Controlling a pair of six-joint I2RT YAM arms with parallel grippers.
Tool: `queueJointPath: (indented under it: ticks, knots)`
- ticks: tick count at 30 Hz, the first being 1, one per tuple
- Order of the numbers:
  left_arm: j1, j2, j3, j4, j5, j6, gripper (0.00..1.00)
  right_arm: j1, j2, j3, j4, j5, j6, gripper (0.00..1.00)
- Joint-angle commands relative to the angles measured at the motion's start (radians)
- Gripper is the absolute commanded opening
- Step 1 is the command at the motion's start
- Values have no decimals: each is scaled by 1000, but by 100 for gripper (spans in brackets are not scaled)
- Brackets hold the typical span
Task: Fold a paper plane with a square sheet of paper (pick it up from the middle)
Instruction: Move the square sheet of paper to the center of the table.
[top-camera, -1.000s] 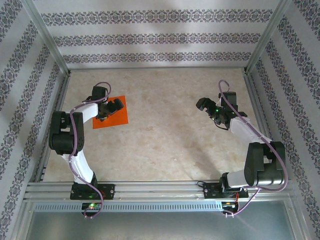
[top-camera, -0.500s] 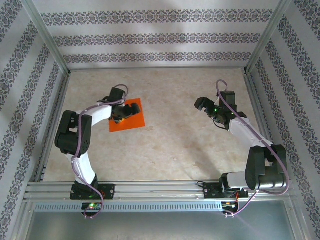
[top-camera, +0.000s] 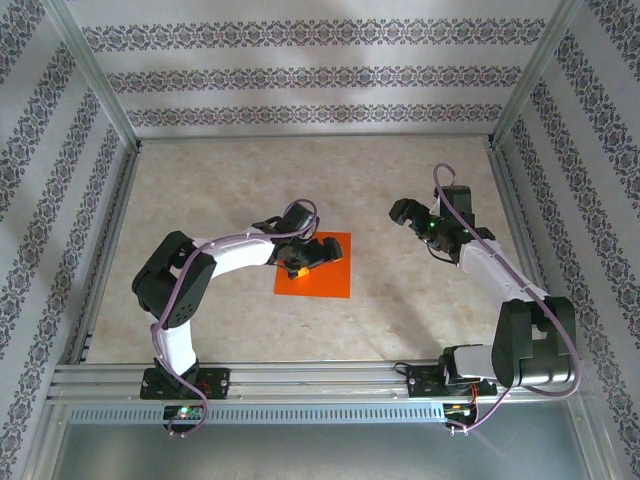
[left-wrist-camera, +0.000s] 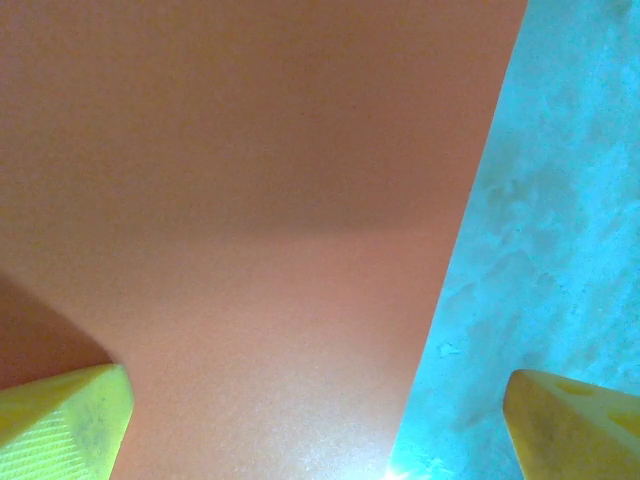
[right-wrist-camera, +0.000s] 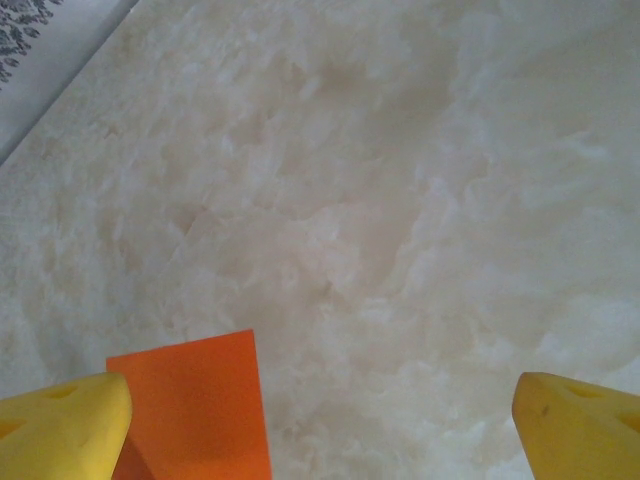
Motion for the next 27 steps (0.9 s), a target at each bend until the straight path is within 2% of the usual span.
queueJointPath:
  ticks: [1,4,8,13,15,22,27]
  knots:
    - [14,-63,-2,46,37,-84,96,51,-23,-12,-63,-25,23,96]
    - [64,-119,-15,69,61,-74,97,149,-6,-8,-100,0,49,93]
    - [175,-194,-75,80,71,-26,97,337,82,60,-201,138,87,87]
    - [354,-296,-156,41,49,81,98,553,275,246,-327,306,144,84]
    - [414,-328,-179,22,39,136,99,610,360,336,-363,324,147,83]
    - [591,-421,-272,30,30,228,100,686,655,660,-397,253,116,71]
    - [640,-444,-295,16,37,268,100,710,789,816,-424,214,111,70]
